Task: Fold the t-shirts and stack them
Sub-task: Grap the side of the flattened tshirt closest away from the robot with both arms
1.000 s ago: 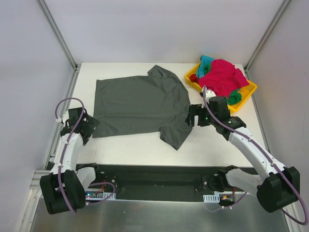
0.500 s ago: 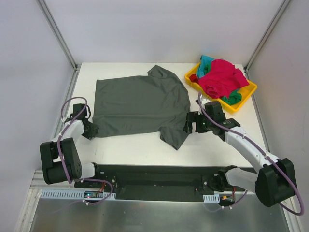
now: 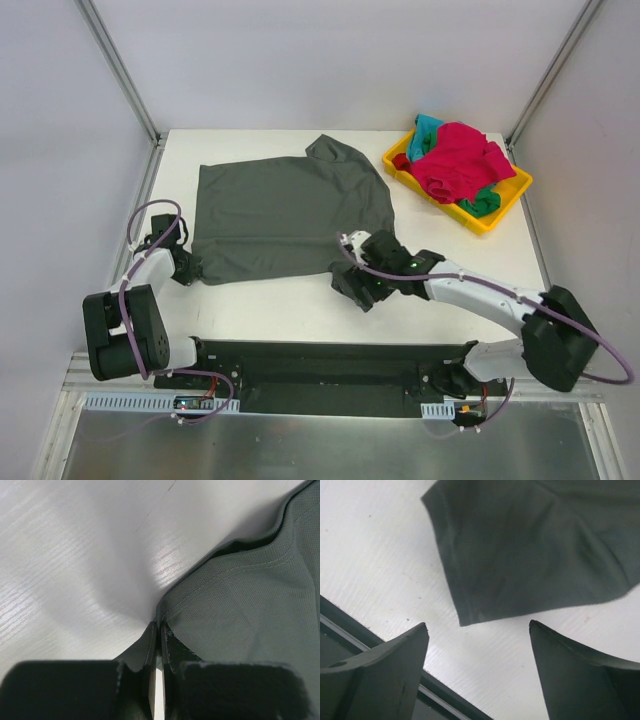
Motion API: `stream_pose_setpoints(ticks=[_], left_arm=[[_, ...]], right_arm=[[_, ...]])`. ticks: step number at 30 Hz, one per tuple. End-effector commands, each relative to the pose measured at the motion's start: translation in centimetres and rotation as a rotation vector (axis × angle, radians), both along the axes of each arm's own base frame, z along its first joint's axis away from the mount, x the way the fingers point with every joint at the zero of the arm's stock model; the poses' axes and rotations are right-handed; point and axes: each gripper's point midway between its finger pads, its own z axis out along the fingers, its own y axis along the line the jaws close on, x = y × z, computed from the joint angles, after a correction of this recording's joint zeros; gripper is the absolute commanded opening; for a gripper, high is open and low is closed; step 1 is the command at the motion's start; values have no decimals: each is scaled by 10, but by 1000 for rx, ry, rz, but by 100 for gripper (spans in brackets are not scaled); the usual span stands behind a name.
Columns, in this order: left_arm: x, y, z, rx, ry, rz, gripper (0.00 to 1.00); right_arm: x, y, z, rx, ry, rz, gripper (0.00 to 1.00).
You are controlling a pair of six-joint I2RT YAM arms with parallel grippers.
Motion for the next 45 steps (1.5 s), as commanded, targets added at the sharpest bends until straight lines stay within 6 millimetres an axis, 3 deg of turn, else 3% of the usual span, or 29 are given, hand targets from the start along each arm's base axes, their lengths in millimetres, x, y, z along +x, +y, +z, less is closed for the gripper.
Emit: stream_pose_setpoints(ticks=[1,6,10,12,15,21,23,28,31,34,36,45], left_arm=[[-2,4,5,20,-13,11,0],[3,7,9,31,-23,6,0],[1,13,10,60,-21,8,0],[-2,13,9,63,-18,16,0],[-3,13,10,60,-25,19,0],[-14,10,16,45,-48,64,0],[-17,9,20,41,-64,77,0],[-32,5,29,30,-115,127,0],[-38,-1,34,15,-171,128,0],[-40,-3,44,22,-230,124,0],[-38,-3,52,26,-264,113,0],[-12,-11,74,-48,-277,102,0]], right_arm=[[3,19,-5,-106,-15,133,77],[-2,22,-26,-180,82,137,59],[-18,24,-45,-168,176,96,55],[-24,22,-54,-182,214,63,41],[-39,12,-63,-225,274,27,24],[-64,-24,-55,-295,248,-99,4],[-77,-28,-51,-272,257,-96,2],[-121,-16,-39,-177,302,30,1],[-132,-11,-35,-149,303,58,1],[-128,-14,-28,-159,268,35,1],[-116,-18,-18,-176,199,4,1],[-66,-13,47,-172,4,-29,1]])
